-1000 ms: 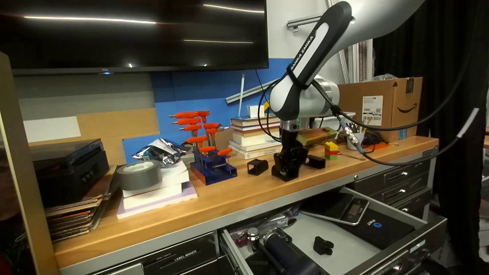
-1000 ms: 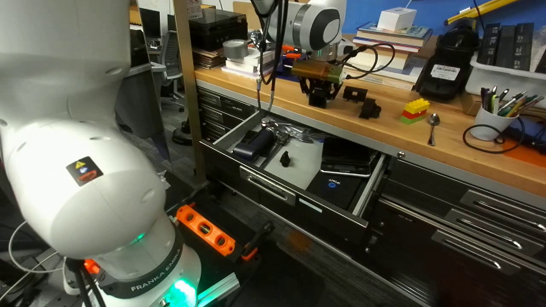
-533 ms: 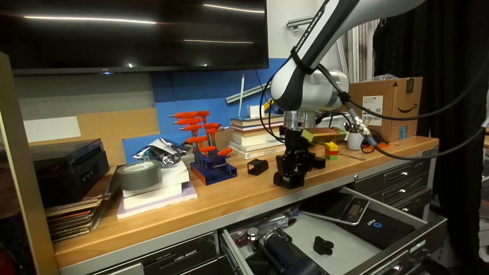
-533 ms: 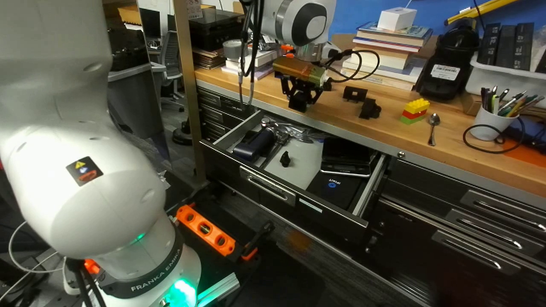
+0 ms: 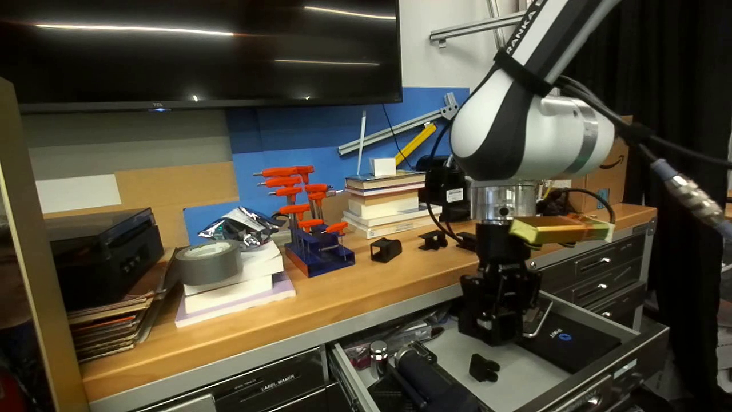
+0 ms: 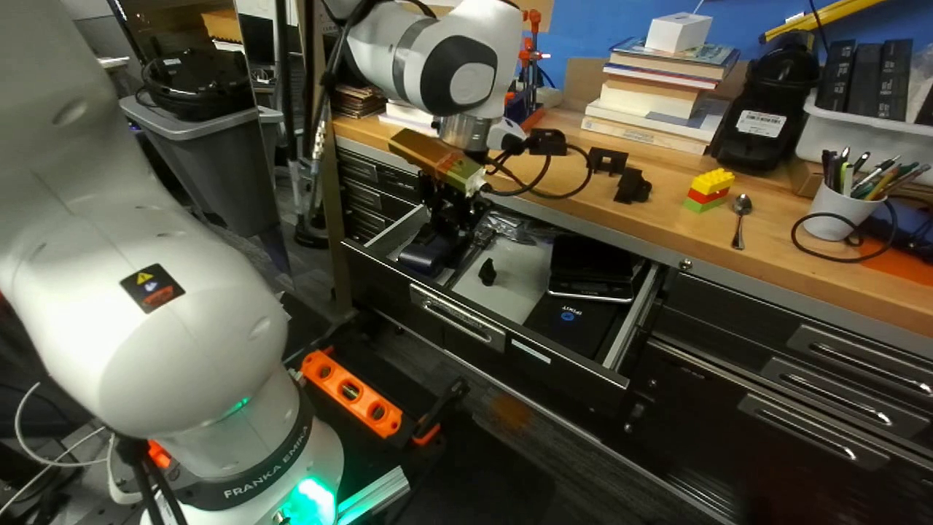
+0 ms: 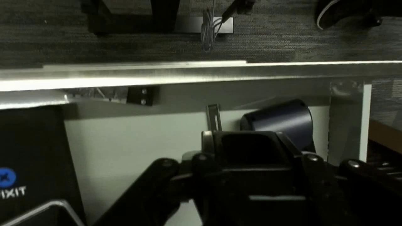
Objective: Pick up the black objects from the countertop, put them in the drawer and close the drawer.
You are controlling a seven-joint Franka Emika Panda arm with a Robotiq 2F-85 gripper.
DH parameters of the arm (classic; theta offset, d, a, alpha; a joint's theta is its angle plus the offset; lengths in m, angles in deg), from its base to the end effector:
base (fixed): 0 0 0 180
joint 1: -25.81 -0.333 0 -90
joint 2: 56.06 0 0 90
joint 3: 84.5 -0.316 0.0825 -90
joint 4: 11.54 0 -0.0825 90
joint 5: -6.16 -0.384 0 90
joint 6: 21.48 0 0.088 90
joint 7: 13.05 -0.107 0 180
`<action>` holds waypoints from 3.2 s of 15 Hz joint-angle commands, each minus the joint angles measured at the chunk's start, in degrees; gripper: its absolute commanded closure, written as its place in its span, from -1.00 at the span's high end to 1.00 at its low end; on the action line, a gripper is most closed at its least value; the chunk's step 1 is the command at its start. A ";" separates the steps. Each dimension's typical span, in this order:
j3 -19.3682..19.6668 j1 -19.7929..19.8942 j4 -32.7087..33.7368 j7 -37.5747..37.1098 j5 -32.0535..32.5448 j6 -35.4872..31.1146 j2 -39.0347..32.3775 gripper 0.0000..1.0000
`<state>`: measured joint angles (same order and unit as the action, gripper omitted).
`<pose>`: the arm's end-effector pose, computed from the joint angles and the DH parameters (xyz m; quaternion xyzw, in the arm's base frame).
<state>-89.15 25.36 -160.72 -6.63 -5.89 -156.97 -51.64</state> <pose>0.4148 0.0391 0.2686 -0.9945 -0.0190 0.0795 0.0651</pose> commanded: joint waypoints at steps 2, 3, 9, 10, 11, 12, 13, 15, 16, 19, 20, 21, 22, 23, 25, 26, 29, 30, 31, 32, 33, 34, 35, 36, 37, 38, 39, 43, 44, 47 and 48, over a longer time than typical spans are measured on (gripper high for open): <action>2.06 0.09 -8.14 -6.15 -0.45 -6.18 2.06 -0.50; 2.65 0.45 -8.68 -7.02 -0.11 -7.63 1.23 -0.50; 6.47 2.35 -7.00 -6.24 -0.45 -14.31 -5.21 -0.50; 6.78 2.55 -6.42 -6.03 -0.53 -15.44 -6.32 -0.50; 7.00 2.73 -5.81 -6.28 -0.25 -16.47 -7.52 -0.50; 7.13 2.90 -5.10 -6.17 -0.19 -17.46 -8.74 -0.50; 7.14 3.04 -4.41 -5.99 -0.34 -17.88 -9.64 -0.50; 6.93 3.19 -2.55 -5.34 -0.77 -18.75 -11.57 -0.50; 6.74 3.29 -1.71 -4.95 -1.00 -19.15 -12.65 -0.50; 6.40 3.55 0.48 -4.87 -0.54 -20.14 -15.54 -0.50; 6.33 3.56 1.08 -5.01 -0.24 -20.43 -16.50 -0.50; 6.19 3.65 1.50 -4.92 -0.28 -20.35 -17.23 -0.50; 6.24 3.62 1.64 -5.18 0.04 -20.25 -17.75 -0.50; 6.23 3.64 1.66 -5.31 0.13 -20.36 -18.20 -0.50; 6.37 3.73 1.20 -5.68 0.25 -20.39 -18.61 -0.50; 6.31 3.96 0.95 -5.65 -0.15 -20.34 -18.74 0.50; 6.56 4.19 0.53 -5.88 0.29 -20.05 -18.64 0.78; 6.61 4.25 0.21 -5.95 0.41 -19.88 -17.99 0.92; 6.75 4.22 -0.05 -6.14 0.72 -19.68 -17.29 1.00; 7.45 3.79 -0.42 -7.06 2.09 -19.04 -15.80 1.00; 7.84 3.66 -0.52 -7.33 3.09 -18.03 -14.38 1.00; 8.59 3.26 -0.63 -7.98 5.11 -16.72 -12.09 1.00; 9.47 2.85 -0.47 -9.17 7.66 -15.45 -10.27 1.00; 9.96 2.91 0.01 -9.56 9.93 -13.31 -7.81 1.00; 10.27 3.15 0.85 -10.03 12.06 -11.06 -5.71 1.00; 10.25 3.60 1.96 -9.77 13.41 -8.53 -3.52 1.00; 10.12 3.97 3.28 -9.16 14.26 -6.21 -1.78 1.00; 9.80 4.51 12.41 -3.85 14.85 1.82 0.52 1.00; 9.94 4.44 14.95 -1.87 14.17 2.76 -0.08 1.00; 10.27 4.25 21.76 5.46 12.90 4.02 -3.23 1.00; 10.42 4.31 23.51 8.71 12.28 3.92 -4.48 1.00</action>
<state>-79.19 29.50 -143.91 -5.54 8.03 -154.97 -52.01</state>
